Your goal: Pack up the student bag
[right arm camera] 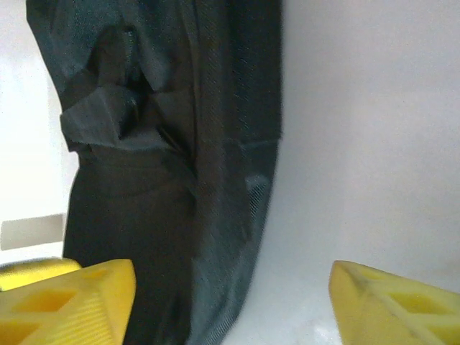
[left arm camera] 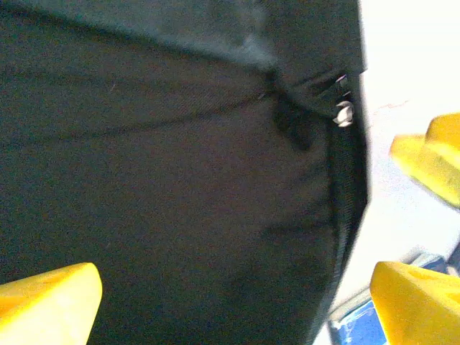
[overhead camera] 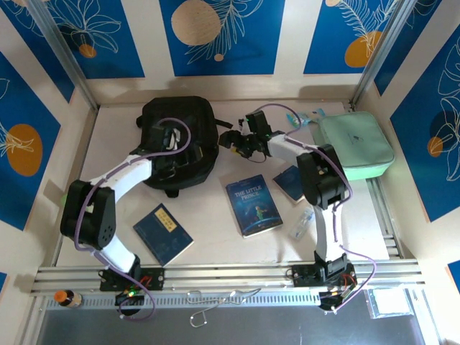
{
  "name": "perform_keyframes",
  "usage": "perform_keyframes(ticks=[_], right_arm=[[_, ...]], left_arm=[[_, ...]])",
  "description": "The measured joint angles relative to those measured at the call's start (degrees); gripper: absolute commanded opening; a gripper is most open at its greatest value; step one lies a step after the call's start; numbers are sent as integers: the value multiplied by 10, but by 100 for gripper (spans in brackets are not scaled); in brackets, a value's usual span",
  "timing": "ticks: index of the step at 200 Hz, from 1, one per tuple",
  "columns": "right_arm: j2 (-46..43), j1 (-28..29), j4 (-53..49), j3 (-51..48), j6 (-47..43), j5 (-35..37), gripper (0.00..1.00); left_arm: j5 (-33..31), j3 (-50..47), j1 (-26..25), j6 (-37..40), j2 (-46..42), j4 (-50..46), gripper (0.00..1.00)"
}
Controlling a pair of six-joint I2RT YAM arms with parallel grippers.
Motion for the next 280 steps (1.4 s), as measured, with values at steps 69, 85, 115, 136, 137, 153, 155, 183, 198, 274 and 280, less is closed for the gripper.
perform_keyframes(ticks=[69,85,115,136,137,153,155,183,198,274,280], right_arm=[[129,0,-53,167,9,-13,17],[131,0,-56,167,10,-13,8],[127,-1,-49,154,9,-13,0],[104,-3,-30,103,9,-13,0],[102,-3,-29,98,9,-13,0],[63,-5,-10,34,11,-9,0],[55,-5,-8,23,11,-8,0],[-32,-10,29,-106,17,7,0],[-63,-13,48,-157,23,6,0],[-84,-22,87,-206,46,0,0],[-84,-22,88,-206,48,-1,0]], left_arm=[[41,-10,0,-48,0,36,90],[53,-10,0,-55,2,43,86],[78,0,-2,-67,24,45,81],[92,17,-5,-73,46,46,77],[93,18,-6,-73,47,46,77],[101,29,-11,-79,57,46,73],[102,30,-12,-80,58,47,73],[115,45,-29,-97,71,56,68],[116,47,-39,-105,76,60,66],[99,63,-103,-155,105,61,49],[98,67,-105,-159,109,61,46]])
